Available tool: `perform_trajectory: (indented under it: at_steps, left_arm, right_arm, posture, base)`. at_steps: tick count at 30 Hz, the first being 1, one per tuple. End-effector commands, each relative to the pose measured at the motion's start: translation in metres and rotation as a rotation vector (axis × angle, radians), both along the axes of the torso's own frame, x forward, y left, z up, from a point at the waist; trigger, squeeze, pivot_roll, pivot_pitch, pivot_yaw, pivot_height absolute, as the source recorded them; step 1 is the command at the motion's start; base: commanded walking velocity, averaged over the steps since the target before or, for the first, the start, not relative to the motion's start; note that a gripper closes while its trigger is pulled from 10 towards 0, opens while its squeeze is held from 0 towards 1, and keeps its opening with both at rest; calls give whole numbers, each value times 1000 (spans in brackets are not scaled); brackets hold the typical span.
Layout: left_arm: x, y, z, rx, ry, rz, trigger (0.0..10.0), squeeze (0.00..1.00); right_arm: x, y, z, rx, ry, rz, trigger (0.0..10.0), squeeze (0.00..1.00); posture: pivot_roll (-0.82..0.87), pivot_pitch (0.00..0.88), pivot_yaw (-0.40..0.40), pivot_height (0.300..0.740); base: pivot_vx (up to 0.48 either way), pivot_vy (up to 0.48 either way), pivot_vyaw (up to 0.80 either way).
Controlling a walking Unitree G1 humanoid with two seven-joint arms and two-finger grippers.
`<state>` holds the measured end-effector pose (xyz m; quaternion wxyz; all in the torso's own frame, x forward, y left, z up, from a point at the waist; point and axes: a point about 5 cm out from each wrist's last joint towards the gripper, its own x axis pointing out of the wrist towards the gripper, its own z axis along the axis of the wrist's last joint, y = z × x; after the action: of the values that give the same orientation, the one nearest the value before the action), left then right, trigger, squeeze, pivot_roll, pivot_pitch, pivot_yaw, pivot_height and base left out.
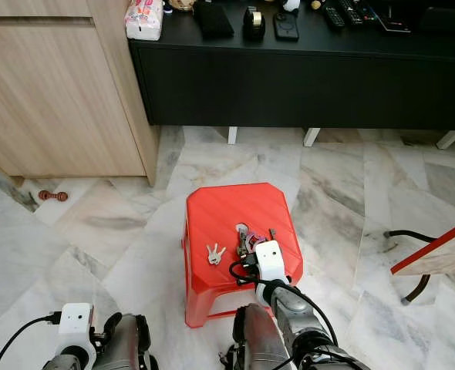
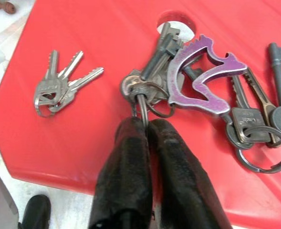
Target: Hang keys on a hook
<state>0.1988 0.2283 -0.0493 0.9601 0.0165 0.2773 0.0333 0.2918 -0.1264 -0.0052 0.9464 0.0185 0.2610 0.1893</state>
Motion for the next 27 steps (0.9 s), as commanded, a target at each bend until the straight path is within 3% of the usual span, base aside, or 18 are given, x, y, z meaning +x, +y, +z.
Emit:
perform_trajectory:
  at_steps: [1, 18, 27]
  left_arm:
    - [-50, -16, -35, -54, 233, -14, 10000, 0]
    - [-47, -19, -35, -58, 250, -7, 10000, 0]
    - [-40, -20, -34, -60, 255, -5, 10000, 0]
  right_arm:
    - [-3, -3, -3, 5, 8, -11, 0, 0]
    - [3, -3, 4, 35, -35, -33, 0, 0]
    - [13, -15, 19, 89, -152, -123, 0, 0]
  posture:
    - [68, 257, -150, 618]
    - [67, 224, -150, 618]
    - [53, 185, -145, 618]
  base:
    - [0, 0, 0]
    - [0, 0, 0]
    - [0, 0, 0]
